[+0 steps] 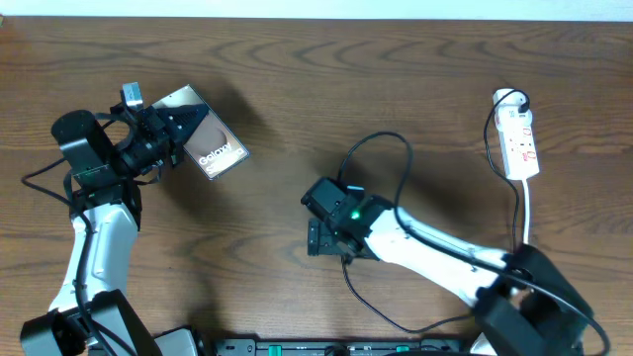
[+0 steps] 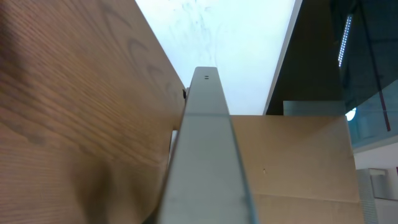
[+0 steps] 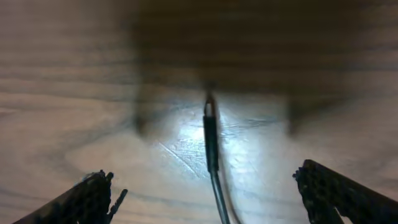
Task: Plug charger to phone and switch on socket
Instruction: 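Lower the right gripper and grasp the black cable's connector end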
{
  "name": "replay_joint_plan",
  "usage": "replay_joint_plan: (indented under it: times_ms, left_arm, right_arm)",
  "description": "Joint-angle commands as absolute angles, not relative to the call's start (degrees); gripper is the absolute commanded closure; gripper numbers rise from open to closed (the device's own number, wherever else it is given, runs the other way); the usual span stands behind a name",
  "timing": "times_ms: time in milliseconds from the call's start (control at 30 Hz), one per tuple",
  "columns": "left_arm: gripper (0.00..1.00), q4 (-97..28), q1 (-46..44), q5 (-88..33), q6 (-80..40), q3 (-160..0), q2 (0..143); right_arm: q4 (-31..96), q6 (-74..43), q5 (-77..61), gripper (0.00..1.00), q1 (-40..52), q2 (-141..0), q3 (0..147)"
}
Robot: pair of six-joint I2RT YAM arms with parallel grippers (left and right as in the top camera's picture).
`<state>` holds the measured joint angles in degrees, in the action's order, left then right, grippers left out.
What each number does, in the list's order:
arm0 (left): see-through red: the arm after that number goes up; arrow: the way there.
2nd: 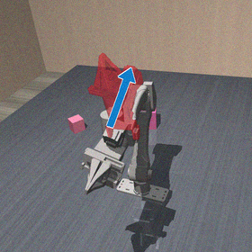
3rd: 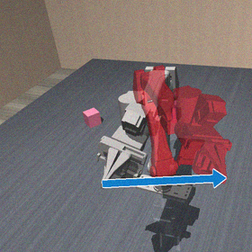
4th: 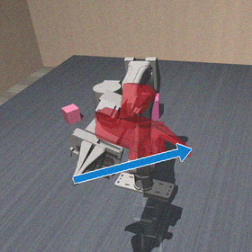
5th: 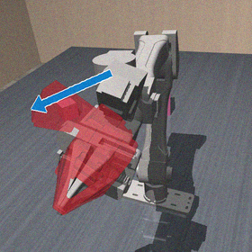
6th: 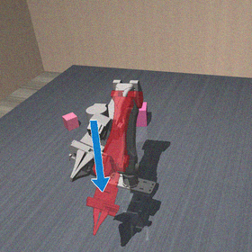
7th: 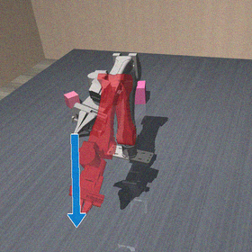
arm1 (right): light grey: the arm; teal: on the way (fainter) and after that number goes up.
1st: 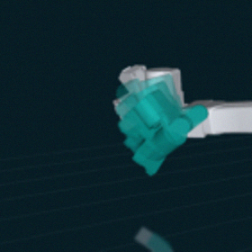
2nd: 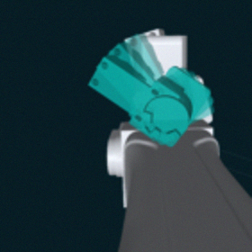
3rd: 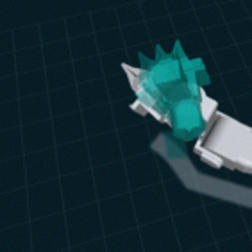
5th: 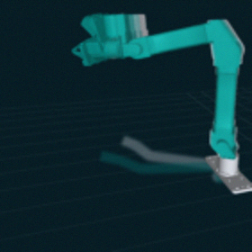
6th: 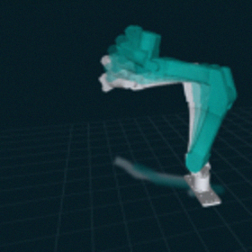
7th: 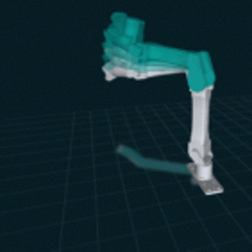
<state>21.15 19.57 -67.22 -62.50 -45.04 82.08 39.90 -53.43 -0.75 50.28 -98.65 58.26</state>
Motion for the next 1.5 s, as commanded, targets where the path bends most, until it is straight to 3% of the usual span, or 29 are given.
replay_joint_plan:
  times_ms: [0, 167, 300, 367, 400, 767, 1000, 1133, 1467]
  left_arm:
    - [0.93, 21.76, 19.70, -68.79, -61.47, -46.37, 81.23]
    - [0.93, 21.76, 19.70, -68.79, -61.06, -46.37, 81.23]
    - [0.93, 21.76, 19.70, -68.79, -61.06, -46.37, 81.23]
    - [0.93, 21.76, 19.70, -68.79, -61.06, -46.37, 81.23]
    - [0.93, 21.76, 19.70, -68.79, -61.06, -46.37, 81.23]
    - [0.93, 21.76, 19.70, -68.77, -61.08, -46.37, 81.23]
    - [0.93, 21.76, 19.70, -68.77, -61.06, -46.37, 81.23]
    - [0.93, 21.76, 19.70, -68.77, -61.06, -46.37, 81.23]
    - [0.93, 21.76, 19.70, -68.77, -61.08, -46.37, 81.23]
  right_arm:
    - [39.64, -54.24, -0.82, 0.08, 51.64, -101.91, 58.30]
    - [39.99, -54.24, -0.78, 0.09, 51.64, -101.97, 58.72]
    - [40.07, -54.26, -0.78, 0.36, 51.64, -102.02, 58.72]
    - [40.07, -54.50, -0.54, 0.54, 51.64, -102.02, 58.72]
    - [40.10, -54.68, -0.36, 0.58, 51.64, -102.02, 58.72]
    - [39.92, -55.29, 1.32, 0.60, 50.92, -102.02, 58.72]
    - [39.53, -55.29, 1.74, 0.82, 50.61, -102.02, 58.72]
    - [39.40, -55.29, 2.00, 0.87, 50.61, -102.02, 58.72]
    - [39.33, -55.31, 2.24, 0.86, 49.91, -102.02, 58.72]
